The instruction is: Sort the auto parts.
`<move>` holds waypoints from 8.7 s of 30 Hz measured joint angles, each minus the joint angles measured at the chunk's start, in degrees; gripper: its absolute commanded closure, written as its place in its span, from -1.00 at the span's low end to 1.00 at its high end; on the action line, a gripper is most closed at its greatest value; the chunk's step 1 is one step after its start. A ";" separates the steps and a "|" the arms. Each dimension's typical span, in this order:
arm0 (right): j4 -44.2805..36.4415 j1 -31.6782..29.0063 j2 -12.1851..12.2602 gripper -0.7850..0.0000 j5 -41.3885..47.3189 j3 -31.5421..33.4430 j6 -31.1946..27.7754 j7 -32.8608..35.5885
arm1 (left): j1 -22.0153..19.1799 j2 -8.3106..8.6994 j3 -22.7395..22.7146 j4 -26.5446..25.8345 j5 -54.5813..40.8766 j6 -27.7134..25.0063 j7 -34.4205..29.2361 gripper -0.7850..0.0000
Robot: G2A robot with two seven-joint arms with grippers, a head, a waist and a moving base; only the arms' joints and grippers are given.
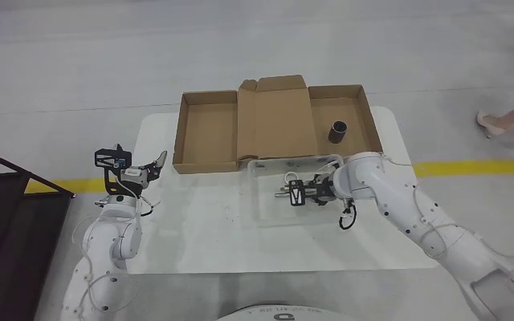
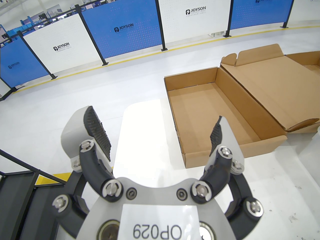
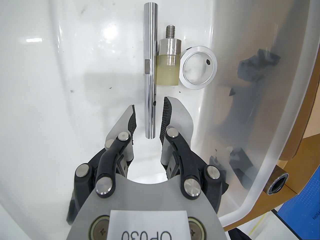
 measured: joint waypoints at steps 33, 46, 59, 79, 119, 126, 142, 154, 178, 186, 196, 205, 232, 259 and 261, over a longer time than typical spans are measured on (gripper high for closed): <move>5.02 3.04 -1.55 1.00 5.02 -0.71 -1.72 0.29 | 0.00 0.00 0.00 0.00 0.00 0.00 0.00 -1.00; 0.75 -4.20 1.88 1.00 1.55 6.30 0.04 -0.25 | 0.00 0.00 0.00 0.00 0.00 0.00 0.00 -1.00; 0.77 -3.04 0.99 0.17 4.02 4.46 1.35 2.63 | 0.00 0.00 0.00 0.00 0.00 0.00 0.00 -1.00; 4.46 0.74 -1.24 0.28 6.42 0.08 1.37 3.59 | 0.00 0.00 0.00 0.00 0.00 0.00 0.00 -1.00; 4.86 -0.96 -0.28 -1.00 6.94 3.04 -0.14 -2.40 | 0.34 -0.16 0.15 0.43 0.49 0.81 0.87 -1.00; 5.31 -1.39 0.06 0.19 8.37 3.89 -1.15 -2.23 | -0.70 -0.46 0.48 0.39 0.54 1.87 0.06 -1.00; 9.01 0.48 -1.09 0.58 11.70 1.81 0.58 -0.74 | -0.50 -0.48 -0.45 0.54 1.34 -0.54 -0.31 -1.00; 11.17 2.41 -2.37 1.00 13.03 -0.35 2.49 0.92 | -0.50 -0.48 -0.44 0.54 1.34 -0.54 -0.31 -1.00; -1.40 -11.53 4.17 1.00 0.39 18.03 0.07 -24.40 | -0.50 -0.48 -0.44 0.54 1.34 -0.54 -0.31 -1.00; -2.43 -17.25 5.78 1.00 -3.89 25.78 0.74 -39.91 | -0.50 -0.48 -0.44 0.54 1.34 -0.54 -0.31 -1.00; -1.15 -16.92 6.16 1.00 -6.13 27.95 -2.89 -45.98 | -0.50 -0.48 -0.44 0.54 1.34 -0.54 -0.31 -1.00; -0.66 -17.66 5.62 1.00 -5.06 27.17 2.36 -43.29 | -0.50 -0.48 -0.45 0.54 1.34 -0.54 -0.31 -1.00; 18.81 5.05 -2.00 1.00 23.46 17.66 50.24 -2.08 | -0.50 -0.48 -0.44 0.54 1.34 -0.54 -0.31 -1.00; 5.24 -13.78 1.36 -0.87 19.53 35.72 27.36 -33.50 | -0.50 -0.48 -0.44 0.54 1.34 -0.54 -0.31 -1.00; 2.59 -18.68 2.15 -0.90 18.23 39.87 23.16 -39.34 | -0.50 -0.48 -0.44 0.54 1.34 -0.54 -0.31 -1.00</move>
